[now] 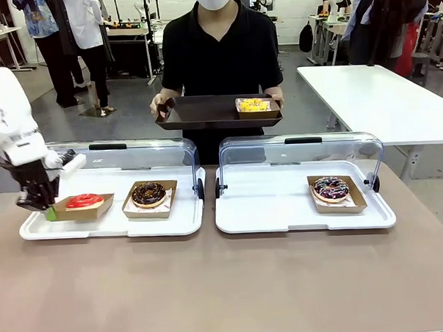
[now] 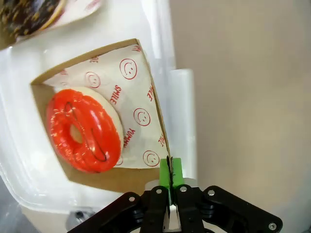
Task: Provide the desired donut to the person.
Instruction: Pick up and lift the Paper togo box containing the Donut pointed at by the person.
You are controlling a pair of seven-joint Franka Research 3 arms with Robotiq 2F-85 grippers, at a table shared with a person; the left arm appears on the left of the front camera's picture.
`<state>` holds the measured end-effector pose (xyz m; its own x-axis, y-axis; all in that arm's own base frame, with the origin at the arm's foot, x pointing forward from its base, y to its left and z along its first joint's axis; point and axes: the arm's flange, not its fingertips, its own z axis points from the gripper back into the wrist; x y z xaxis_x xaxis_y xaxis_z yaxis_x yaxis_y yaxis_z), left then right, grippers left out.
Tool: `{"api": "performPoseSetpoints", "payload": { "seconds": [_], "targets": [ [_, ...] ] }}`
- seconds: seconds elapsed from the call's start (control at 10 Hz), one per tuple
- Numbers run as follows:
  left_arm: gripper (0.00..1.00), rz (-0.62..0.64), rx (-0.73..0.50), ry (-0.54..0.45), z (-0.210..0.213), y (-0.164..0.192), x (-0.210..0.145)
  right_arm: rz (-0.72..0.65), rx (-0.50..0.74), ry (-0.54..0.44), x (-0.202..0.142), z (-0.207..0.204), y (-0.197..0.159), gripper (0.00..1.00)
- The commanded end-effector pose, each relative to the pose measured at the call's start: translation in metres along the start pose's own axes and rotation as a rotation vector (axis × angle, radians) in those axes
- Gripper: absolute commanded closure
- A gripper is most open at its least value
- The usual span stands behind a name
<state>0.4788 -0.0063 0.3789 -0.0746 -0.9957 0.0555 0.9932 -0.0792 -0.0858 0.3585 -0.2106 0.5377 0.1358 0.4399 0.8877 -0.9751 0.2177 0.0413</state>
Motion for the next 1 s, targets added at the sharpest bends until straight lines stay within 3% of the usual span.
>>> {"api": "performPoseSetpoints", "payload": {
  "seconds": [0.0, 0.3, 0.5, 0.9],
  "targets": [
    [1.0, -0.045, -0.039, 0.003, 0.054, -0.053, 0.006, 0.005, 0.005, -0.013, -0.001, 0.0, 0.0, 0.0],
    [1.0, -0.084, 0.027, 0.037, 0.132, -0.121, 0.023, 0.005, 0.005, -0.013, -0.001, 0.0, 0.0, 0.0],
    [1.0, -0.077, 0.094, 0.058, 0.179, -0.144, 0.037, 0.005, 0.005, -0.013, -0.001, 0.0, 0.0, 0.0],
    [1.0, -0.075, 0.281, 0.066, 0.249, -0.148, 0.059, 0.005, 0.005, -0.013, -0.001, 0.0, 0.0, 0.0]
  ]
}}
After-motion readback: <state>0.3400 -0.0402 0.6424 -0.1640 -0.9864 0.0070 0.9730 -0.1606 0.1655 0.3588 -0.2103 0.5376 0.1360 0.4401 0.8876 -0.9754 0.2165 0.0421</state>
